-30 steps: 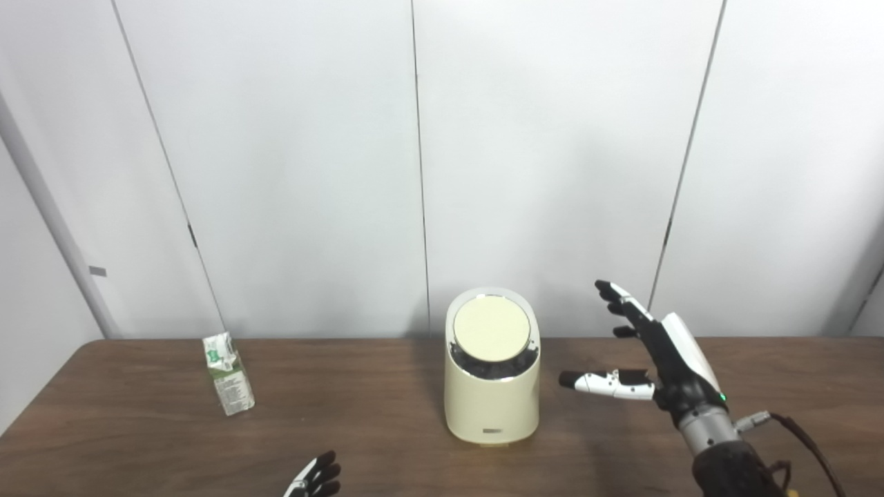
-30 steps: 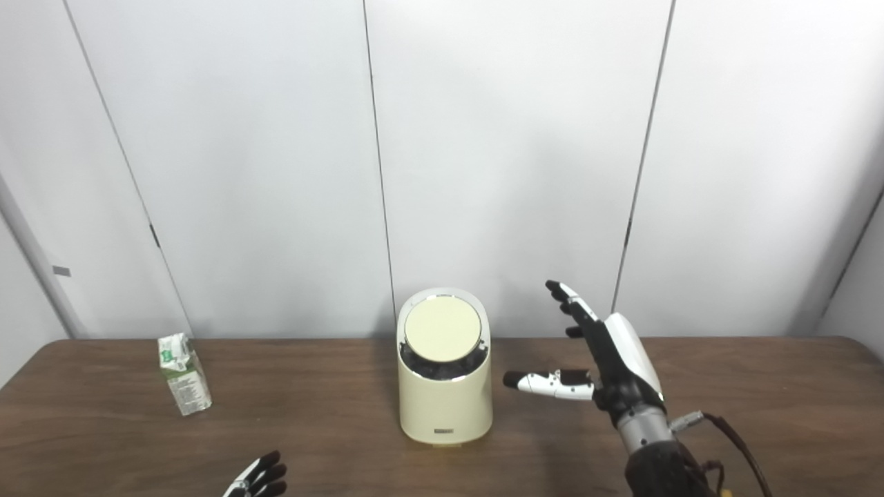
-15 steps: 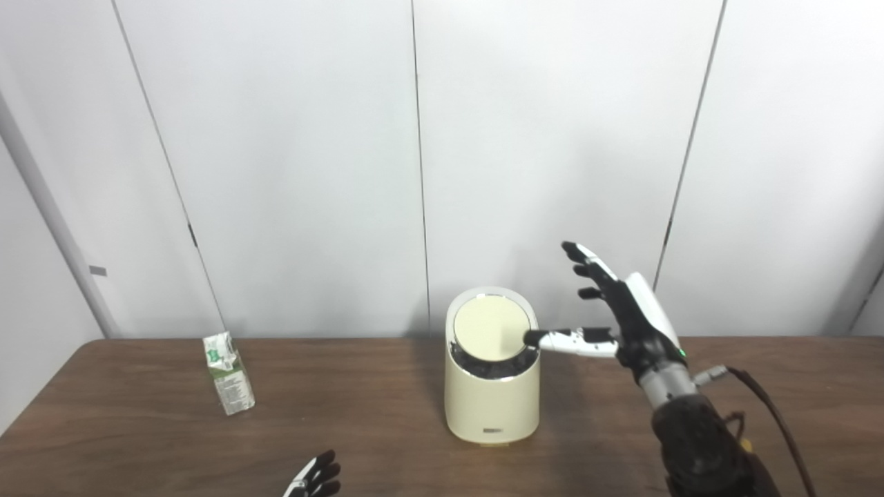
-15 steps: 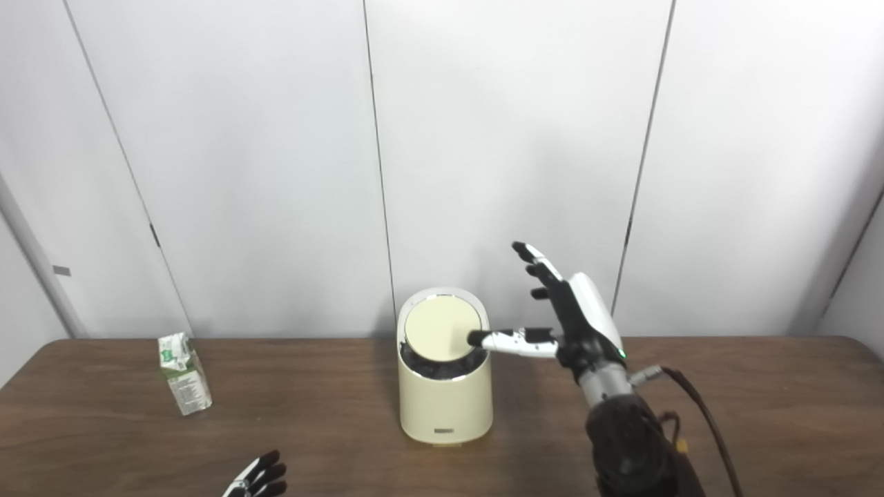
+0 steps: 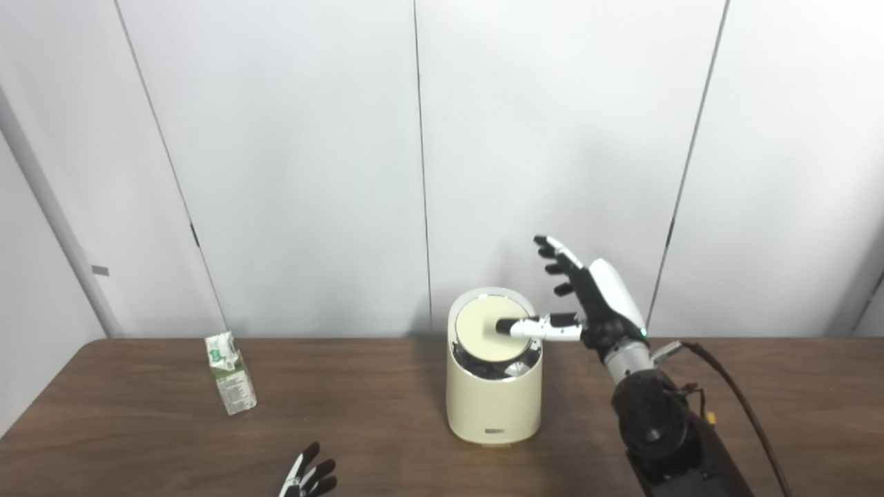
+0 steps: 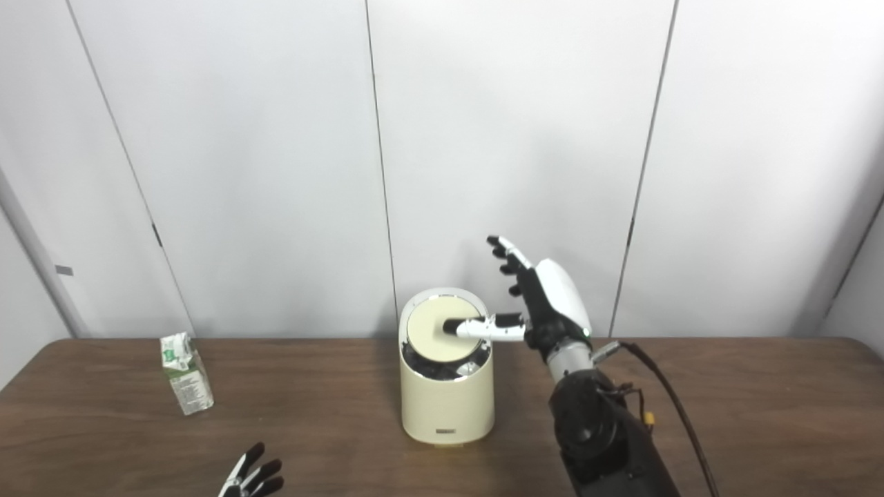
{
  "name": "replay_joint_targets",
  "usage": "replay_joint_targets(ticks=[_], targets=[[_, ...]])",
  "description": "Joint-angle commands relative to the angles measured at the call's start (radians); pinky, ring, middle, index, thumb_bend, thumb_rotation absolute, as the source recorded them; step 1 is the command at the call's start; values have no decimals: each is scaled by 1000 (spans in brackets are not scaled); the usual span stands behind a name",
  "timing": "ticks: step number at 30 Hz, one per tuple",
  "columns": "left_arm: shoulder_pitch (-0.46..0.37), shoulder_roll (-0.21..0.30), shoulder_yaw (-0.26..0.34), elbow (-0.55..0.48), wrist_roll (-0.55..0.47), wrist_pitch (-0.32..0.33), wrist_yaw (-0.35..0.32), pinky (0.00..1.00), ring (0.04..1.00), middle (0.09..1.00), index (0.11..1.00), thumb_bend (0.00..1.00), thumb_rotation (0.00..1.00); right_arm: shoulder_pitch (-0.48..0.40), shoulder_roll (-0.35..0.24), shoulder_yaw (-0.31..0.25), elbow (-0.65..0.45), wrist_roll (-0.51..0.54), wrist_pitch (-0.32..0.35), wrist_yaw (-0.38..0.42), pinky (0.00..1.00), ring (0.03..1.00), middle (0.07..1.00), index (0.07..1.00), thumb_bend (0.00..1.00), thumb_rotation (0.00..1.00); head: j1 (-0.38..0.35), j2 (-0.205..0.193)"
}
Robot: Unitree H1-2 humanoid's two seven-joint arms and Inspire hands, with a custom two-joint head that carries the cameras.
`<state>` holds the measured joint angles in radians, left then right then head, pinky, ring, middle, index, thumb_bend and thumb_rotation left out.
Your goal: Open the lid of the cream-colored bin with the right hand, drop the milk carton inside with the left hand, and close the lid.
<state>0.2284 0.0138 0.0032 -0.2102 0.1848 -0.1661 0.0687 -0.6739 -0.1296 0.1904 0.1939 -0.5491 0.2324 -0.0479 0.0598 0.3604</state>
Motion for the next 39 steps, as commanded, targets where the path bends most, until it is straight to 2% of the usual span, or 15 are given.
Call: replay_joint_targets(ticks=[1, 8, 18, 22, 26, 32, 36, 39], targets=[[77, -22, -14, 33, -14, -14, 4, 775, 856, 895, 1000, 229, 362, -65, -2, 7, -10, -10, -37, -16, 760, 855, 897, 902, 835, 297, 1, -1], [81, -30, -17, 25, -6, -5, 10, 773, 860, 898, 1000, 221, 360, -61, -15, 27, 9, -11, -63, -13, 802, 879, 905, 918, 887, 287, 5, 0], [79, -33, -18, 23, 6, 1, 15, 787, 856, 889, 1000, 236, 361, -50, -27, 47, 27, -33, -74, -20, 789, 871, 903, 911, 896, 256, 4, 0], [79, -33, -19, 24, 4, -4, 14, 784, 855, 891, 1000, 238, 362, -51, -40, 71, 36, -69, -74, -27, 771, 858, 894, 905, 898, 252, 5, 2], [80, -35, -21, 21, 6, -2, 14, 791, 857, 891, 999, 233, 366, -55, -74, 122, 43, -141, -95, -37, 853, 909, 918, 922, 897, 199, 5, 3], [79, -39, -22, 23, 12, -3, 19, 787, 853, 889, 1000, 247, 391, -59, -97, 158, 51, -207, -111, -55, 872, 949, 941, 930, 940, 162, 7, 5], [78, -40, -24, 24, 7, -5, 18, 788, 859, 891, 1000, 228, 362, -65, -116, 192, 53, -271, -131, -73, 857, 937, 941, 924, 972, 128, 8, 7], [78, -41, -25, 26, 11, -7, 21, 783, 862, 891, 998, 239, 379, -71, -125, 206, 42, -283, -138, -64, 873, 940, 947, 929, 982, 101, 10, 7]])
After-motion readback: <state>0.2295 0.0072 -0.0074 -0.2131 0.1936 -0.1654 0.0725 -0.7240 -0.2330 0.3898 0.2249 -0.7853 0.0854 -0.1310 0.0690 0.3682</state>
